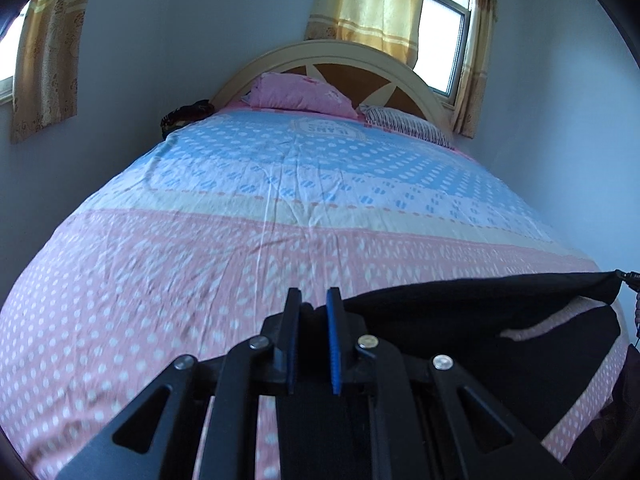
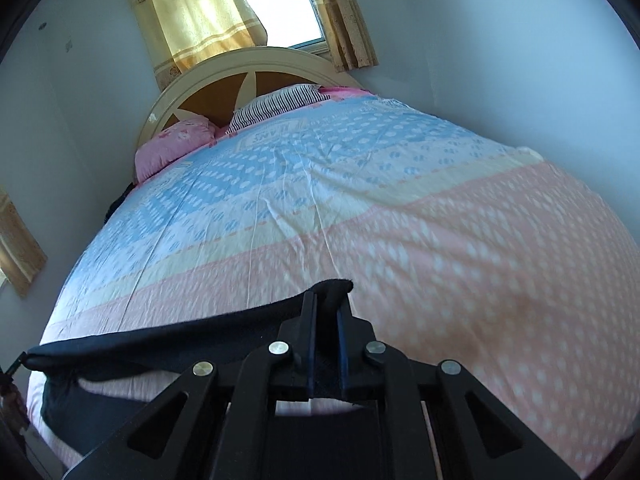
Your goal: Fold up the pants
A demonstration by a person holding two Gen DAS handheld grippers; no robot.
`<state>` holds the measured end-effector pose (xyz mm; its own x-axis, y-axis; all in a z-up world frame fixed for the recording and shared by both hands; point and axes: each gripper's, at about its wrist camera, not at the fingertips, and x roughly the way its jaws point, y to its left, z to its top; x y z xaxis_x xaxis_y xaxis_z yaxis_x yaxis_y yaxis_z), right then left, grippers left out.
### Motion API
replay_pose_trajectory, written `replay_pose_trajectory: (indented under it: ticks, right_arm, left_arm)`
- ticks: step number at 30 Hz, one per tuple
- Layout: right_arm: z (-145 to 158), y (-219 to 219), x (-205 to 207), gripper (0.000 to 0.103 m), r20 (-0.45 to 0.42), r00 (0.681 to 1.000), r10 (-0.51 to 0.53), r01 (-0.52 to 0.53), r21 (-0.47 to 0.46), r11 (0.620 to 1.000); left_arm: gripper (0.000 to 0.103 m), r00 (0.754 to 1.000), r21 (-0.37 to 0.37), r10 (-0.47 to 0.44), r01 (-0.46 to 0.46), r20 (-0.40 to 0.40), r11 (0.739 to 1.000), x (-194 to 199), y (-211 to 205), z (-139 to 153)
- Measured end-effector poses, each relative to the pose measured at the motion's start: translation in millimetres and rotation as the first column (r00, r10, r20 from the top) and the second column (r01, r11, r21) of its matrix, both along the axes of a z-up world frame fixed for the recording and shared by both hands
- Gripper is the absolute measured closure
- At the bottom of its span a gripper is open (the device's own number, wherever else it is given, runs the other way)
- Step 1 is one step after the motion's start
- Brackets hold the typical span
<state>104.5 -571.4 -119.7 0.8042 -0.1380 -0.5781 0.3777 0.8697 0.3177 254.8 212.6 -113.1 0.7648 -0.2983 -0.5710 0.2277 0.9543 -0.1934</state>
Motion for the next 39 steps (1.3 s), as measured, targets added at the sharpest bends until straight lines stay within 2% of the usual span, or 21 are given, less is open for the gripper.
replay_pose_trajectory:
  ticks: [5,10,12,13,14,15,18,19,22,24,25,27,28,30,32,35,39]
  right_arm:
    - [-27,4,-35,0.095,-0.045,0.999,-0.011,0.012,0.024,1.0]
    - [-54,9,-50,0.095,-0.129,0.992,0.003,0.0,0.02,1.0]
    - [-57,9,-55,0.09,-0.142,0.99,-0.001,0.004,0.022,1.0]
    - [-55,9,-58,0.082,-0.142,0.99,-0.013,0.016,0.02,1.0]
    - [-47,11,-63,0.067,-0.149,0.988,-0.05,0.048,-0.017,0.999]
    - [-41,15,-65,0.062,-0.152,0.986,-0.072,0.065,-0.05,0.997]
    - [-4,49,-76,0.061,-0.11,0.989,-0.101,0.075,-0.224,0.972]
    - [5,62,-76,0.061,-0.097,0.992,-0.081,0.054,-0.258,0.965]
    - [27,131,-63,0.061,-0.086,0.99,0.111,-0.135,-0.345,0.929]
    - [23,190,-46,0.061,-0.142,0.955,0.259,-0.295,-0.408,0.864]
    - [16,219,-37,0.061,-0.182,0.928,0.326,-0.373,-0.428,0.824]
    - [-5,283,-19,0.061,-0.273,0.848,0.455,-0.53,-0.456,0.715]
    - [-13,304,-15,0.061,-0.298,0.82,0.489,-0.572,-0.462,0.677]
    - [-34,350,-3,0.061,-0.361,0.742,0.565,-0.669,-0.459,0.585]
    - [-50,383,7,0.061,-0.397,0.685,0.611,-0.726,-0.45,0.52]
    - [-65,410,25,0.061,-0.427,0.652,0.627,-0.755,-0.449,0.478]
    - [-77,418,50,0.063,-0.456,0.631,0.628,-0.774,-0.419,0.474]
  left_arm:
    - [0.09,0.999,0.0,-0.015,0.015,-0.034,1.0,-28,5,-34]
    - [0.089,0.999,0.084,-0.033,0.035,-0.029,0.996,-47,1,-57]
    - [0.088,0.999,0.111,-0.043,0.042,0.002,0.993,-51,-2,-56]
    - [0.088,0.999,0.116,-0.049,0.048,0.009,0.992,-51,-2,-55]
    - [0.087,0.998,0.123,-0.055,0.053,0.013,0.991,-51,-3,-54]
    - [0.087,0.998,0.132,-0.059,0.057,0.014,0.99,-51,-3,-53]
    - [0.086,0.997,0.164,-0.079,0.074,0.023,0.984,-51,-6,-51]
    - [0.086,0.996,0.178,-0.084,0.079,0.023,0.981,-52,-6,-52]
    - [0.086,0.995,0.205,-0.095,0.087,0.026,0.975,-54,-8,-52]
    - [0.086,0.995,0.215,-0.098,0.09,0.028,0.973,-53,-8,-52]
    - [0.086,0.995,0.218,-0.1,0.091,0.029,0.972,-54,-8,-52]
    - [0.086,0.994,0.228,-0.107,0.097,0.03,0.969,-54,-9,-52]
    - [0.086,0.993,0.232,-0.111,0.101,0.031,0.967,-55,-9,-52]
    - [0.086,0.992,0.242,-0.122,0.11,0.033,0.964,-57,-9,-51]
    - [0.086,0.99,0.251,-0.133,0.121,0.035,0.961,-58,-10,-49]
    - [0.086,0.989,0.255,-0.145,0.131,0.039,0.958,-60,-10,-45]
    - [0.087,0.987,0.262,-0.156,0.14,0.04,0.955,-59,-11,-43]
